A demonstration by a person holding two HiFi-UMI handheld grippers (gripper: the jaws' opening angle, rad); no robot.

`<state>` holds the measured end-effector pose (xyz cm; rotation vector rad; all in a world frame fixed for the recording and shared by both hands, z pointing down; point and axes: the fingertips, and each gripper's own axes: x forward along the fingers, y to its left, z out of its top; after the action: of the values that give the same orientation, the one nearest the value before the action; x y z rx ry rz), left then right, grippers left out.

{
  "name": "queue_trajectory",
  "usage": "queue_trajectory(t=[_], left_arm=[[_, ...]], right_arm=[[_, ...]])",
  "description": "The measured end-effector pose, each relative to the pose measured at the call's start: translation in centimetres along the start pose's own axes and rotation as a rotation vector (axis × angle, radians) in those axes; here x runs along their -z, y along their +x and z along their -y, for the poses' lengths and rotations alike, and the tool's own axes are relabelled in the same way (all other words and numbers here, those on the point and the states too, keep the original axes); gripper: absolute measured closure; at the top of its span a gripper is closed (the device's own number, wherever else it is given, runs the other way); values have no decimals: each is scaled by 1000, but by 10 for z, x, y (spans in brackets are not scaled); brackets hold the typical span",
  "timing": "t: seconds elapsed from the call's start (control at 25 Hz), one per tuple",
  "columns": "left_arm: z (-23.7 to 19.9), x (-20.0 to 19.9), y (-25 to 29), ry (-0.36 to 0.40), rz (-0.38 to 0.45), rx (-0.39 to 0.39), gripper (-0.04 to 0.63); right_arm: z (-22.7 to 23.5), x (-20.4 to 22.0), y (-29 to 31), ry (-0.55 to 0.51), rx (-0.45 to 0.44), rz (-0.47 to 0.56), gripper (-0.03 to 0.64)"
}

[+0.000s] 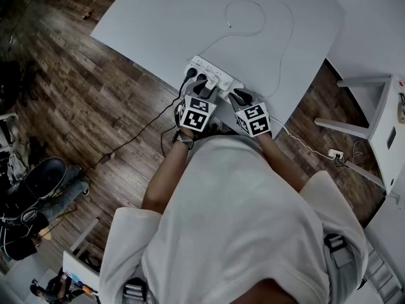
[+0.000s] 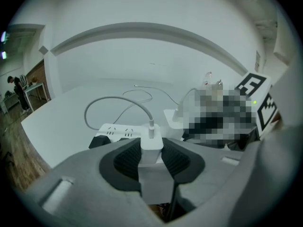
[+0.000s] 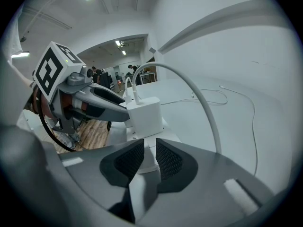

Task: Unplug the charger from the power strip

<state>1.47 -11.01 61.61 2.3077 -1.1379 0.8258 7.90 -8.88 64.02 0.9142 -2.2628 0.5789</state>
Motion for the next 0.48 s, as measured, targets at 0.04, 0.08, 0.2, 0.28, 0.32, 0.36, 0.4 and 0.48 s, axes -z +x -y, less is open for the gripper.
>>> queue_trajectory(t=[0.04,0.08,0.2,0.28,0.32,0.36,0.4,0.48], left_arm=[[-1,0,0,-17,3,1,456],[-1,0,0,-29,5,1,456],[1,-1,2,-22,9,-3,456],[2,-2,2,15,2,-9,456],[2,-2,2,35,-5,-15,457],[2,-1,2,55,-12,-24,457],[3,-1,2,72,-18,-32,457],[3,0,2,96,-24,-45,457]], right_arm=[[0,0,0,1,-1,0,538],[1,0,0,2,-1,1,538],[3,1,-1,1,2,3,538],[3,1,-1,0,3,3,538],[3,1,-1,0,2,3,539],[2,1,-1,1,2,3,540],[2,1,-1,1,2,3,540],[2,1,-1,1,2,3,540]])
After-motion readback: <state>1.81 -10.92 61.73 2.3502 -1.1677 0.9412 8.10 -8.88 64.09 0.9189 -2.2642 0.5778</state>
